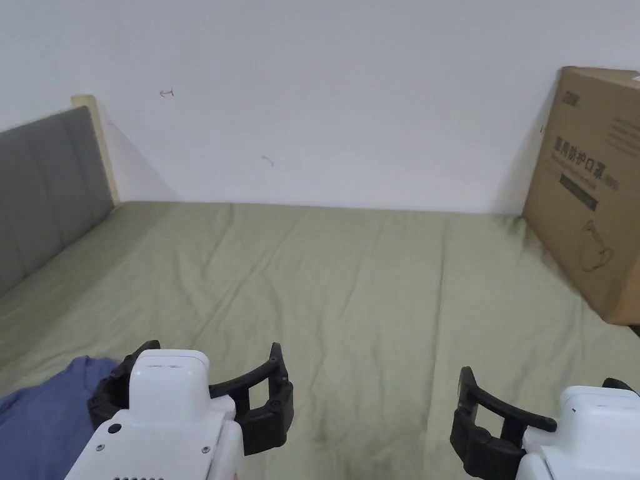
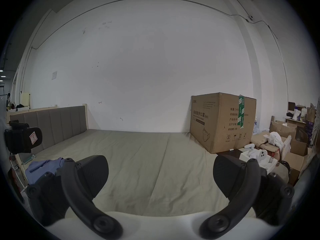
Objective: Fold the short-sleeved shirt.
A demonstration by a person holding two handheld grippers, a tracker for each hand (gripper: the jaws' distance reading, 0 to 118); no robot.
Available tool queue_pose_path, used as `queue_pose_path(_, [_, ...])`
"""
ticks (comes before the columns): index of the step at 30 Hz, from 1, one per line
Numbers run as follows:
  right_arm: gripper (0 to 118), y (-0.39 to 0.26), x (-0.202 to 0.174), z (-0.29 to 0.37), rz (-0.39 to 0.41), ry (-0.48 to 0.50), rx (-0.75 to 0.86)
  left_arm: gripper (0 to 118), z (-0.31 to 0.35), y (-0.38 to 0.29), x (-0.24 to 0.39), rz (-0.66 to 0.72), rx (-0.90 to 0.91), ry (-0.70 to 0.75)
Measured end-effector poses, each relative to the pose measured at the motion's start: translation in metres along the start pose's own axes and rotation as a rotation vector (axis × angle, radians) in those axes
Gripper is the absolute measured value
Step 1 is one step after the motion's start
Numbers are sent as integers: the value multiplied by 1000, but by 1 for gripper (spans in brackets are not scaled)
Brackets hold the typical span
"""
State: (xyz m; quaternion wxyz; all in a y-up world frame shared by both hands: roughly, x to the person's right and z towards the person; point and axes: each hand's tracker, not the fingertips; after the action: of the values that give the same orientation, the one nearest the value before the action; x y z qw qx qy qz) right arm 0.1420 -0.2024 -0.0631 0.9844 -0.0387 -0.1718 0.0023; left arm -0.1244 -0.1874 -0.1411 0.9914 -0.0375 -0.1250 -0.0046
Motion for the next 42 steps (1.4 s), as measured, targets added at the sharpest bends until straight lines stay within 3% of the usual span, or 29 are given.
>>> queue_pose_path(5, [118, 1, 1, -1, -3, -1, -2, 111, 0, 0, -2, 27, 7, 2])
queue_pose_path(8, [118, 4, -2, 1, 11, -8, 2, 111, 0, 0, -6, 137, 4, -28])
queue_pose_path(10, [118, 8, -10, 3, 109, -48, 35, 111, 0, -1, -13, 275, 5, -57])
queue_pose_path(13, [118, 14, -35, 4, 399, -92, 124, 111, 0, -7, -30, 597, 23, -65])
queue_pose_path(17, [118, -14, -82, 12, 995, -66, 295, 111, -9, -50, -57, 1166, -54, -83])
queue_pose_path(19, [118, -22, -115, 5, 1300, 37, 306, 111, -12, -76, -64, 1300, -121, -56])
queue_pose_path(20, [118, -36, -121, 5, 1393, 65, 294, 111, -11, -85, -64, 1319, -149, -18])
queue_pose_path(21, [118, -46, -126, 5, 1425, 89, 282, 111, -10, -93, -64, 1327, -148, -2])
queue_pose_path(22, [118, -42, -128, -3, 1394, 103, 264, 111, -9, -95, -64, 1322, -150, 20])
queue_pose_path(24, [118, -35, -132, -6, 1249, 172, 154, 111, -10, -89, -62, 1226, -144, 4])
queue_pose_path(27, [118, -8, -121, -24, 928, 169, 110, 111, -15, -53, -52, 895, -122, 21])
queue_pose_path(32, [118, 47, -65, -50, 227, 163, -79, 111, -10, 2, 9, 21, 10, 68])
queue_pose_path(35, [118, 37, -13, -54, -218, 192, -170, 111, 2, 2, 31, -226, 123, 25])
queue_pose_path(36, [118, 31, -3, -55, -281, 155, -199, 112, 4, 0, 35, -280, 127, 4])
queue_pose_path(38, [118, 21, 12, -31, -247, 72, -140, 112, 6, -3, 41, -282, 101, -12])
queue_pose_path(42, [118, 26, 3, 3, 92, -49, 59, 112, 3, -4, 33, -121, 45, -57])
